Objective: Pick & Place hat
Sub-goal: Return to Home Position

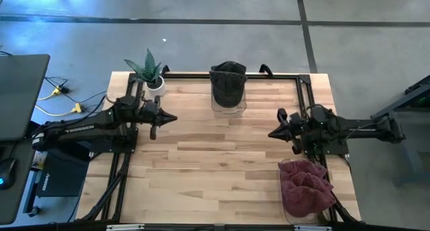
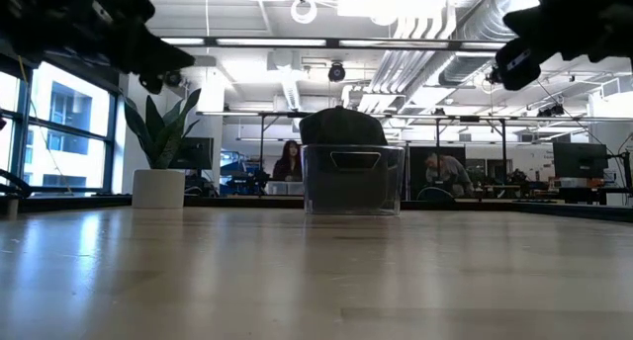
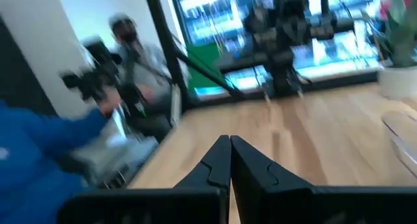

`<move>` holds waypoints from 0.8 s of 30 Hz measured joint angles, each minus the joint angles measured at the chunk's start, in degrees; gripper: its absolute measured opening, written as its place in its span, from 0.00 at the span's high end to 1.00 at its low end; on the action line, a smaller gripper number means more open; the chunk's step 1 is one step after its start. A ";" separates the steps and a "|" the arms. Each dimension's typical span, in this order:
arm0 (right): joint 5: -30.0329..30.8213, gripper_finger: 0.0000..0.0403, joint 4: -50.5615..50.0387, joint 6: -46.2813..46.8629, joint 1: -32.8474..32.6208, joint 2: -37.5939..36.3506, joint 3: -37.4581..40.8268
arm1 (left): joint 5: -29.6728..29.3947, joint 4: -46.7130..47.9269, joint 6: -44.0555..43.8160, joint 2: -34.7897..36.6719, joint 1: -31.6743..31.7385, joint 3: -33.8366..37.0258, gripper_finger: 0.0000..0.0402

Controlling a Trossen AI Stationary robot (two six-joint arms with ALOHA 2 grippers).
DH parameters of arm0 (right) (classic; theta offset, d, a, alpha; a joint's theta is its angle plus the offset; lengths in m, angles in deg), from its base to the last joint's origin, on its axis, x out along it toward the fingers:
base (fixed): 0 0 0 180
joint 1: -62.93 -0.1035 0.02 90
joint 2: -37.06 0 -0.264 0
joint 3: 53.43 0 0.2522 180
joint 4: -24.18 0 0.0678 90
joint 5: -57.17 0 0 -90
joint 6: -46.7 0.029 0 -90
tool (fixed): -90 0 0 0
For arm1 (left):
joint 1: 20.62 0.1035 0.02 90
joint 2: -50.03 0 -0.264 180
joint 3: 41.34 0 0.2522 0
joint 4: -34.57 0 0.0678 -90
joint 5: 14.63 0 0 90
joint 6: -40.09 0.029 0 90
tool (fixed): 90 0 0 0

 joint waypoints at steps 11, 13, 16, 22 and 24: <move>8.43 1.00 7.97 2.11 -6.75 -8.87 8.24 | -7.38 2.68 -4.79 17.01 -8.46 7.26 1.00; 10.62 1.00 4.44 0.90 -8.23 -10.99 8.24 | -8.95 5.07 -4.79 19.21 -9.79 7.79 1.00; 14.47 1.00 -1.16 -0.43 -10.72 -14.05 8.24 | -11.13 7.68 -4.80 22.17 -11.49 8.46 1.00; 21.10 1.00 -7.44 -2.11 -15.53 -20.16 10.01 | -11.51 6.03 -6.69 27.24 -15.02 11.23 1.00; 21.40 1.00 -7.77 -2.41 -16.88 -20.38 10.01 | -13.74 6.84 -6.66 26.99 -16.28 11.79 1.00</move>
